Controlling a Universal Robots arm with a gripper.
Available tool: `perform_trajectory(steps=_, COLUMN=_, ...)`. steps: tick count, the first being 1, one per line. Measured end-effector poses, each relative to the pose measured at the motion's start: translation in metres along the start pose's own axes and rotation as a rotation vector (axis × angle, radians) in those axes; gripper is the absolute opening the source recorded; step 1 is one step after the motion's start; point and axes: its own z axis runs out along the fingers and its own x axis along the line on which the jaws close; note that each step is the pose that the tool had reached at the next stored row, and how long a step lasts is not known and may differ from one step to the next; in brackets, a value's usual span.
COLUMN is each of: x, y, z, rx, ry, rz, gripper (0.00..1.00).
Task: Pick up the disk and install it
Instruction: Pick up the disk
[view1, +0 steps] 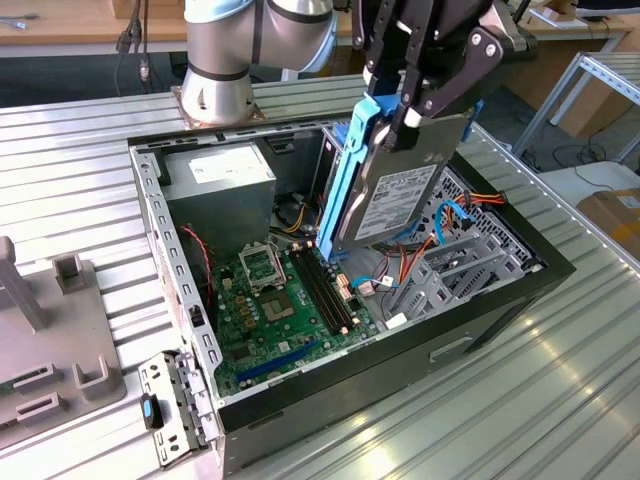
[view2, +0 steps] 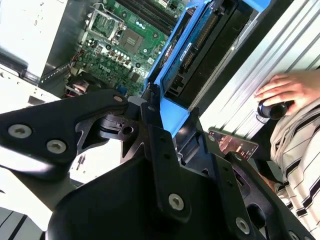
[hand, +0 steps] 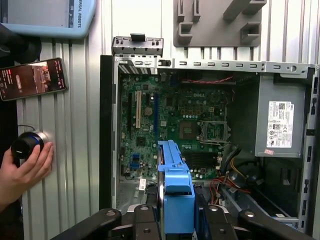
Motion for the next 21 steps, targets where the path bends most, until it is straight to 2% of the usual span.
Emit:
perform_trajectory(steps=2, x=-0.0001, y=-0.0173, z=0.0012, rx=-0.0001, ry=0.0001, rz=0.0, gripper=0.37)
perform_trajectory(steps=3, x=-0.0001, y=-0.028, z=0.002, rx=0.0, ry=-0.0001, rz=0.0, gripper=0.37)
perform_trajectory(steps=6, x=-0.0002, y=-0.0468, z=0.0031, rx=0.0, ry=0.0001, rz=0.0, gripper=0.37)
perform_trajectory(steps=7, x=-0.0002, y=-0.0501, z=0.0033, rx=-0.0001, ry=0.0001, rz=0.0, gripper=0.37)
perform_trajectory(steps=9, x=-0.0002, y=-0.066, z=0.0044, rx=0.0, ry=-0.0001, rz=0.0, gripper=0.37)
perform_trajectory(steps=15, x=-0.0006, y=-0.0918, z=0.0058, rx=-0.0001, ry=0.0001, rz=0.0, gripper=0.37)
perform_trajectory(steps=17, x=-0.0007, y=-0.0942, z=0.0059, rx=-0.0001, ry=0.0001, rz=0.0, gripper=0.37)
perform_trajectory(steps=18, x=-0.0008, y=-0.0985, z=0.0061, rx=-0.0001, ry=0.0002, rz=0.0, gripper=0.37)
perform_trajectory(steps=19, x=-0.0009, y=-0.1067, z=0.0066, rx=0.0, ry=0.0, rz=0.0, gripper=0.37)
perform_trajectory(steps=21, x=-0.0009, y=-0.1119, z=0.0069, rx=-0.0001, ry=0.0001, rz=0.0, gripper=0.37)
